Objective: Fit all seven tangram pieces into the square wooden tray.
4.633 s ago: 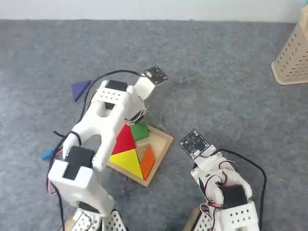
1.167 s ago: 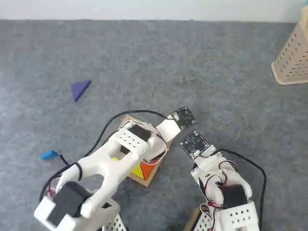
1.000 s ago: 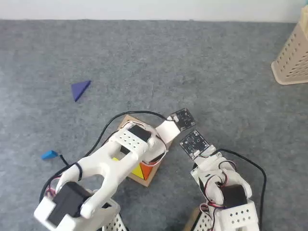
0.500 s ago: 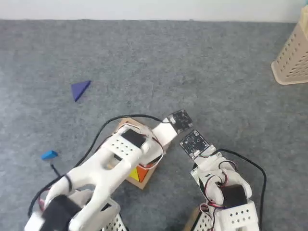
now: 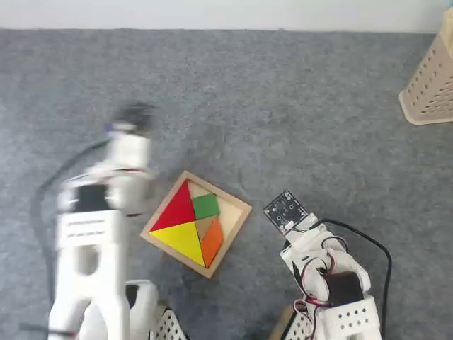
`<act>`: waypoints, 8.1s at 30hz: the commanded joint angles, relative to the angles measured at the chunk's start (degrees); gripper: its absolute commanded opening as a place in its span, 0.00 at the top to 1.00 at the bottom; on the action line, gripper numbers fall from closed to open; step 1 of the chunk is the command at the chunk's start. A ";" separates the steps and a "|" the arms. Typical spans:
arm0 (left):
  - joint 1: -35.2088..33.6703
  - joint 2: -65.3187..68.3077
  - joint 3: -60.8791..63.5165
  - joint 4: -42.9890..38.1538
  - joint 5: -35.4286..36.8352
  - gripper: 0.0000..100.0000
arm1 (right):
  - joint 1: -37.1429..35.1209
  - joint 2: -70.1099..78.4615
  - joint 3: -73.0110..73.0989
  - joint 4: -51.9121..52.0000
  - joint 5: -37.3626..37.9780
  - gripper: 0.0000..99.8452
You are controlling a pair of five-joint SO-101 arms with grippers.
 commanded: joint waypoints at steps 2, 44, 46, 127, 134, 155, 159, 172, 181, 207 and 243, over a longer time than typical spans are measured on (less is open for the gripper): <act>-28.13 -7.56 -5.85 14.68 -18.81 0.86 | 0.04 -0.84 1.05 0.31 -0.35 0.99; -37.27 23.74 -13.76 7.30 13.98 0.73 | 0.04 -0.84 1.05 0.31 -0.35 0.99; -37.27 23.74 -13.76 7.21 13.98 0.73 | 0.04 -0.84 1.05 0.31 -0.35 0.99; -39.21 57.41 -36.09 1.49 -34.64 0.94 | 0.04 -0.84 1.05 0.31 -0.35 0.99; -37.27 50.99 -39.60 11.34 -34.64 0.99 | 0.04 -0.84 1.05 0.31 -0.35 0.99; 10.37 46.07 -38.64 9.58 8.35 0.99 | 0.04 -0.84 1.05 0.31 -0.35 0.99; 13.19 54.15 -38.73 5.71 22.59 0.99 | 0.04 -0.84 1.05 0.31 -0.35 0.99; 15.56 52.31 -37.32 5.89 45.10 0.99 | 0.04 -0.84 1.05 0.31 -0.35 0.99; 19.34 41.41 -29.67 -0.62 54.07 0.99 | 0.04 -0.84 1.05 0.31 -0.35 0.99; 21.80 40.88 -20.70 -8.88 65.67 0.99 | 0.04 -0.84 1.05 0.31 -0.35 0.99; 27.08 34.99 -6.29 -31.03 62.95 0.99 | 0.04 -0.84 1.05 0.31 -0.35 0.99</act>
